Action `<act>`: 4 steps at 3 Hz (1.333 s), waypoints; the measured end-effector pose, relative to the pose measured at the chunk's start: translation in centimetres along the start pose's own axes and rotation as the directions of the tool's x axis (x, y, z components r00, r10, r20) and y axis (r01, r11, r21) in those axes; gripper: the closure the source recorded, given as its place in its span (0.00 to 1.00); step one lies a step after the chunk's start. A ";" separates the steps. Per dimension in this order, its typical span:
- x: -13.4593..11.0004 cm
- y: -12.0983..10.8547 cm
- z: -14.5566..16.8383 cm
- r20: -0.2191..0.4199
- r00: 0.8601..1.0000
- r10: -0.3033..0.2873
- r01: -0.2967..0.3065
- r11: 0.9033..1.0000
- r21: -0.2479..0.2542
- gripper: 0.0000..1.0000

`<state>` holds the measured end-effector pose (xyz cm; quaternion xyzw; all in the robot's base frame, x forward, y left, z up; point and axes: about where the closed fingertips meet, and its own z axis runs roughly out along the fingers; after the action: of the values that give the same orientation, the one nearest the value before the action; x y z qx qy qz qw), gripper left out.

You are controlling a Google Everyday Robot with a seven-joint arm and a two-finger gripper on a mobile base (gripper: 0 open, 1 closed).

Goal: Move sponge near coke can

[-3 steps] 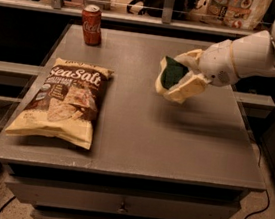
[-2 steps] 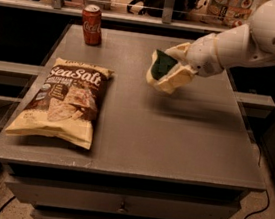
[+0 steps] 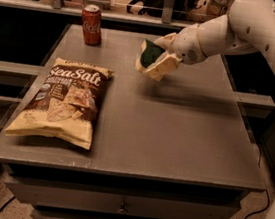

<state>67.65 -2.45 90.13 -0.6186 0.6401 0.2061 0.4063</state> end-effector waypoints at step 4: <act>-3.0 -7.9 8.0 0.088 0.996 0.028 -0.045 0.978 0.202 1.00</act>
Offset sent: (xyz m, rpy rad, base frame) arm 0.0698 0.0397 0.0137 0.1711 -0.1538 -0.1703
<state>77.08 4.41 89.68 -0.5526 0.6514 0.1728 0.4903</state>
